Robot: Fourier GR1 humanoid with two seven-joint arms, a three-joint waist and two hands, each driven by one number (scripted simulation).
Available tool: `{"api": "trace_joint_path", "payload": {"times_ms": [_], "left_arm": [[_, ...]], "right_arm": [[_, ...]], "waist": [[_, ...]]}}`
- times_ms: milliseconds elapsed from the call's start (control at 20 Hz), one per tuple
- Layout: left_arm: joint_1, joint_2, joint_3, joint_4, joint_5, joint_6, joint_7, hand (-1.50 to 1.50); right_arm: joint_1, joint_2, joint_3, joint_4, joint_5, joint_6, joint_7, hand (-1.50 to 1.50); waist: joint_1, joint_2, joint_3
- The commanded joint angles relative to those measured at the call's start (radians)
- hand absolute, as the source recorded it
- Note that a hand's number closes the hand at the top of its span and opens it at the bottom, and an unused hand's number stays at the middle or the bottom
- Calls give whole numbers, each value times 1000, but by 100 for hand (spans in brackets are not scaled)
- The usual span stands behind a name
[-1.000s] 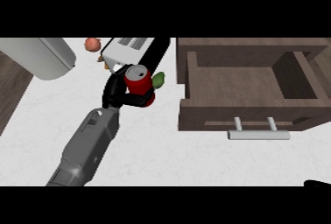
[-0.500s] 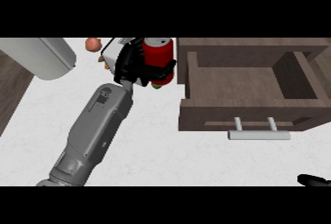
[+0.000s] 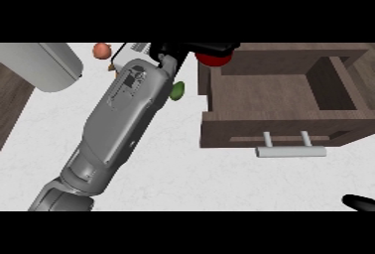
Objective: Pick up the can, place it into the drawer and close the drawer
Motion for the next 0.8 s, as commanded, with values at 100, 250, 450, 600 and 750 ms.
{"api": "trace_joint_path", "payload": {"times_ms": [100, 250, 450, 600, 750], "left_arm": [[-185, -3, -15, 70, 13, 63, 126, 150], [-213, -3, -53, 134, 73, 67, 96, 150], [-302, -3, -58, 286, 96, 82, 49, 150], [-376, -3, -38, 384, 119, 55, 25, 150], [-408, -3, -107, 424, 151, 131, 11, 150]], "right_arm": [[23, 12, 10, -80, -13, -8, 51, -150], [-12, 10, 12, 19, 23, -10, -15, -150], [-38, -9, 0, 10, -11, -4, 8, -150], [-48, -11, 22, 3, 11, -8, 24, -150], [-38, 1, 40, -67, 1, -20, 77, -150]], "waist": [[-14, 1, 0], [-13, 4, 0], [-28, 9, 1], [-42, 14, 1], [-71, 16, 1]]}}
